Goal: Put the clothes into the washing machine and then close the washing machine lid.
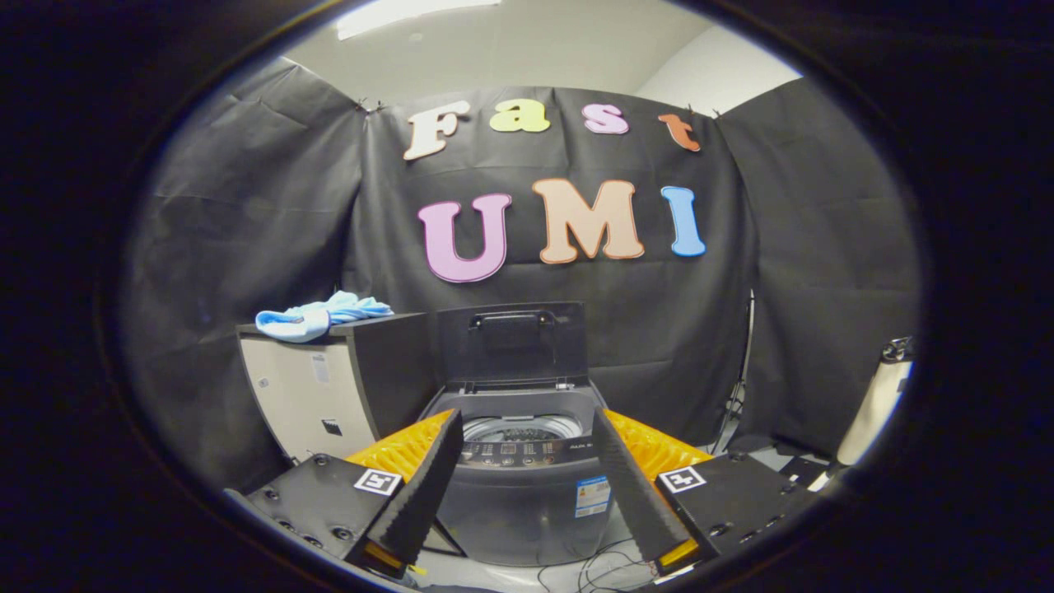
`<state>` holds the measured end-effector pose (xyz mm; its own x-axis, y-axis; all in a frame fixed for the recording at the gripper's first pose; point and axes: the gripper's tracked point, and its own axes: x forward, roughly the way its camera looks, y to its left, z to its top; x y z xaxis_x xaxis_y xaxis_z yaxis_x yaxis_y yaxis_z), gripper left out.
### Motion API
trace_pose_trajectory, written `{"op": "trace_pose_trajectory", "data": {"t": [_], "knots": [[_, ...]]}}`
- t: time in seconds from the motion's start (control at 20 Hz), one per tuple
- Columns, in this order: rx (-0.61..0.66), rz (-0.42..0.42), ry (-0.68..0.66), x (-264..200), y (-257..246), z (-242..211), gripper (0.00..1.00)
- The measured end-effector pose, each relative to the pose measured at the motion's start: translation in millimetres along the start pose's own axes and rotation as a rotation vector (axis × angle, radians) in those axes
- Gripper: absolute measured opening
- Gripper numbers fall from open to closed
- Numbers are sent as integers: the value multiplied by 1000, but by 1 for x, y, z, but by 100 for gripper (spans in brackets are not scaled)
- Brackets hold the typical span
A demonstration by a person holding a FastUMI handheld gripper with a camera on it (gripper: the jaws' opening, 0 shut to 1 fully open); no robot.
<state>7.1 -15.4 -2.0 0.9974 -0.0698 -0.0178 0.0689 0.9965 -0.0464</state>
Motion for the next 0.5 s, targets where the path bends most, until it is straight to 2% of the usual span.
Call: {"op": "trace_pose_trajectory", "data": {"t": [0.3, 0.5], "knots": [[-9, -8, -7, 9, 3, 22, 97], [-10, 13, -42, 15, 24, 47, 97]]}}
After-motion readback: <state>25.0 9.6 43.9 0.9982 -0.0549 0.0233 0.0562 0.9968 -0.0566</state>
